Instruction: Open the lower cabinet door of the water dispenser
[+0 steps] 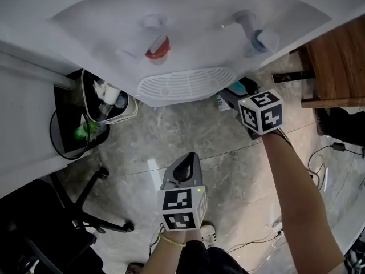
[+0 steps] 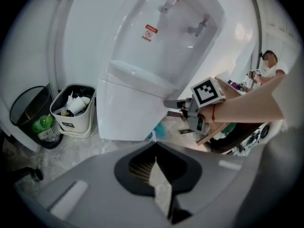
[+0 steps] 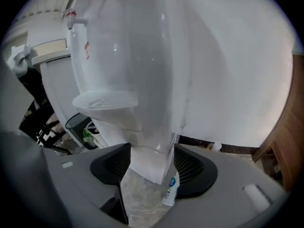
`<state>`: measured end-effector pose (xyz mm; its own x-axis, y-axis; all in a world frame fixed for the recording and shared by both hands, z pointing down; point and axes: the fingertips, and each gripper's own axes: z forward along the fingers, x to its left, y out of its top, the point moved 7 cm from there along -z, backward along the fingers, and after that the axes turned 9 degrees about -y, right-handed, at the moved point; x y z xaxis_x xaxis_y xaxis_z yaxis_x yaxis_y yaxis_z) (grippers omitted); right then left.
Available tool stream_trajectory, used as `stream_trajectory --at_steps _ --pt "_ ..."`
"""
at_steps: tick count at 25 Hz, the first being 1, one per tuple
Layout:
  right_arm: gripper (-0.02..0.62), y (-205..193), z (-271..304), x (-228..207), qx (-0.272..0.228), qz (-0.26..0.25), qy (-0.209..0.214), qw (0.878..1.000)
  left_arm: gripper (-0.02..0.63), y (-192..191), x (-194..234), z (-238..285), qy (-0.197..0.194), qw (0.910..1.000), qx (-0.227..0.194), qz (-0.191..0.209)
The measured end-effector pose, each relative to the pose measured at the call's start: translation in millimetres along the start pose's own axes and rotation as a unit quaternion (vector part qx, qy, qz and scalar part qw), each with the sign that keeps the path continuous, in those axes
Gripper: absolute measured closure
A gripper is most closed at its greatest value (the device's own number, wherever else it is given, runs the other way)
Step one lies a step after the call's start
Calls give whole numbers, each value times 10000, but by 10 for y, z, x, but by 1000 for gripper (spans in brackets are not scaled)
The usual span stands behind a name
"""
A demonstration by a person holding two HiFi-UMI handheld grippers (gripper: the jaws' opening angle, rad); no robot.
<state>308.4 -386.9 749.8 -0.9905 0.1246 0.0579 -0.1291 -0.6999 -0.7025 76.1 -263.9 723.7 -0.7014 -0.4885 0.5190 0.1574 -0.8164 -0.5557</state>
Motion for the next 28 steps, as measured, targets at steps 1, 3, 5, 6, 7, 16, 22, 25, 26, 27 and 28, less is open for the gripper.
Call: stream_trajectory --at_steps 1,3,5,6,7,16,22,25,26,27,28 --pt "312 19 10 4 -19 -111 71 9999 598 -2 22 19 16 10000 -7 -37" --pt "328 28 16 27 -33 -130 137 9998 598 -5 52 40 50 10000 -13 -49" --pt "328 14 14 60 -36 -16 122 9999 598 -16 54 43 53 10000 -3 -64" --pt "328 4 7 69 -46 59 102 9999 598 -21 45 42 46 10000 4 -64" --pt "328 -5 -4 74 -61 136 85 9999 598 -25 35 38 43 10000 10 -47" --pt "348 -279 -300 242 -58 795 62 9968 598 -199 -55 -37 177 9998 76 -75" --pt "397 -636 -716 593 -6 1143 189 9933 598 -365 -153 -125 200 9997 94 137" --pt "417 -846 -958 901 17 1237 335 9917 598 -424 -138 -206 243 9997 -15 90" --pt "424 -906 -1036 1016 39 1265 413 9911 598 -447 -128 -238 233 9997 -50 83" --pt "433 -959 -1111 1136 65 1303 497 9902 598 -473 -113 -270 207 9997 -75 85" --pt "442 -1003 -1178 1258 93 1352 579 9891 598 -502 -93 -304 163 9998 -95 91"
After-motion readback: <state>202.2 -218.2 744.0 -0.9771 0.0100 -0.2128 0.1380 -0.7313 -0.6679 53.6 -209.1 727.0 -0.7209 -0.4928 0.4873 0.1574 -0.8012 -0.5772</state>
